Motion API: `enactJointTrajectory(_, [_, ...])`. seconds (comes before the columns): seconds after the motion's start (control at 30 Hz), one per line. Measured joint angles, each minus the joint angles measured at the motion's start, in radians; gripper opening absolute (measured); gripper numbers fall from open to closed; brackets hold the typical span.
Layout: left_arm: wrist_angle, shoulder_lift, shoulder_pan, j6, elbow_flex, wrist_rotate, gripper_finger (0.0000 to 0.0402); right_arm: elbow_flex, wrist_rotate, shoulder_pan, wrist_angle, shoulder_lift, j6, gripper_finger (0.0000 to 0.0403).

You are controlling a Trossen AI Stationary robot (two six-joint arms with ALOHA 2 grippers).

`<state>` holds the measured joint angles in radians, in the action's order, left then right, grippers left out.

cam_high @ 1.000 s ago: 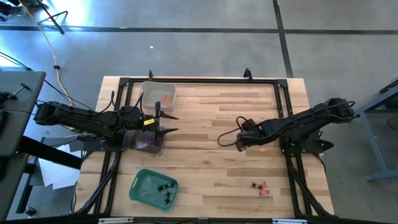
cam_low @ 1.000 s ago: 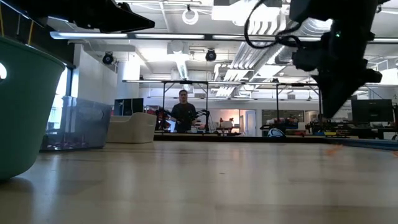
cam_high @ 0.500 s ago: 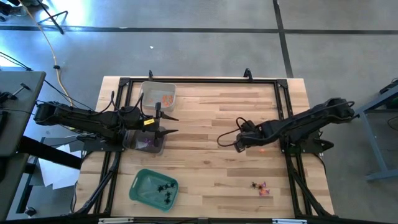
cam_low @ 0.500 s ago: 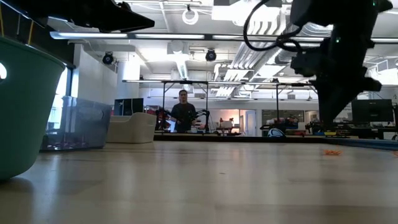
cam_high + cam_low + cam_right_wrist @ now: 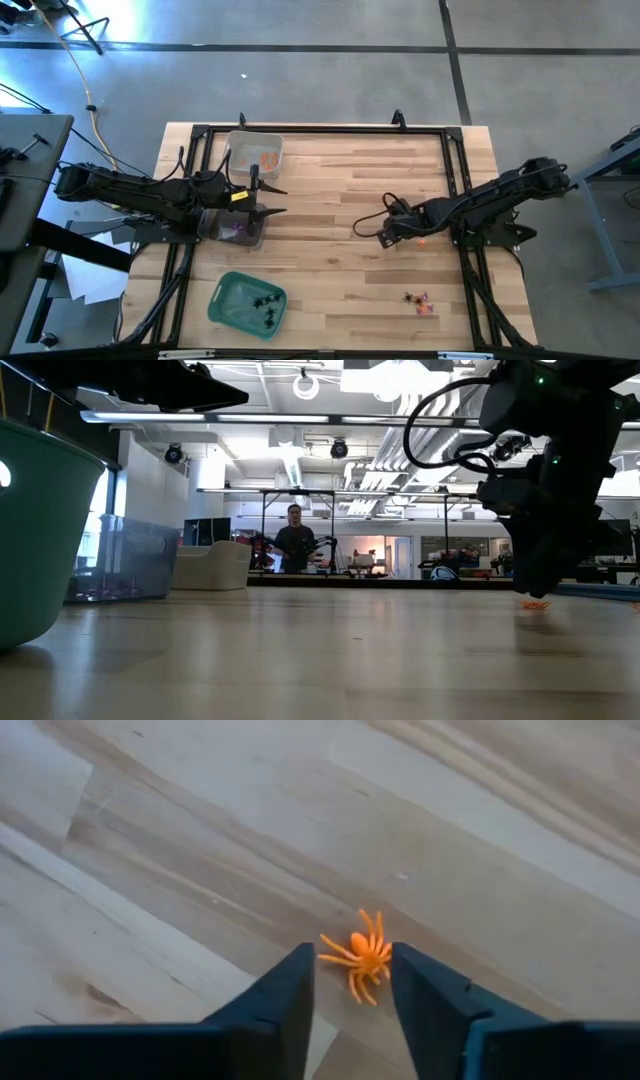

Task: Sort Halloween decoration
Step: Put the middle right orange spider into the gray bin

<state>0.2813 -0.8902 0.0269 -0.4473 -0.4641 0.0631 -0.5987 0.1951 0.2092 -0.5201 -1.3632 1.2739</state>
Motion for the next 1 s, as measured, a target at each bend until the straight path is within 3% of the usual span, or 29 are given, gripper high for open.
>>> enactJointTrajectory(0.27, [-0.017, 0.000, 0.000, 0.000, 0.000, 0.000, 0.0186, 0.000, 0.004, 0.000, -0.013, -0.018, 0.004, 0.0180])
enactJointTrajectory(0.5, [-0.027, 0.000, 0.000, 0.001, 0.000, 0.000, 0.0186, -0.011, 0.001, -0.006, -0.013, -0.131, 0.004, 0.0185])
enactJointTrajectory(0.67, [-0.027, 0.000, 0.000, 0.002, 0.000, 0.000, 0.0186, -0.014, 0.026, -0.004, -0.022, -0.139, 0.009, 0.0184])
enactJointTrajectory(0.83, [-0.027, 0.000, 0.000, 0.010, 0.000, 0.000, 0.0186, -0.028, 0.003, -0.007, -0.052, -0.139, 0.004, 0.0150])
enactJointTrajectory(1.0, [-0.027, 0.000, 0.000, 0.010, 0.000, -0.001, 0.0186, -0.042, -0.018, -0.008, -0.069, -0.141, 0.005, 0.0064])
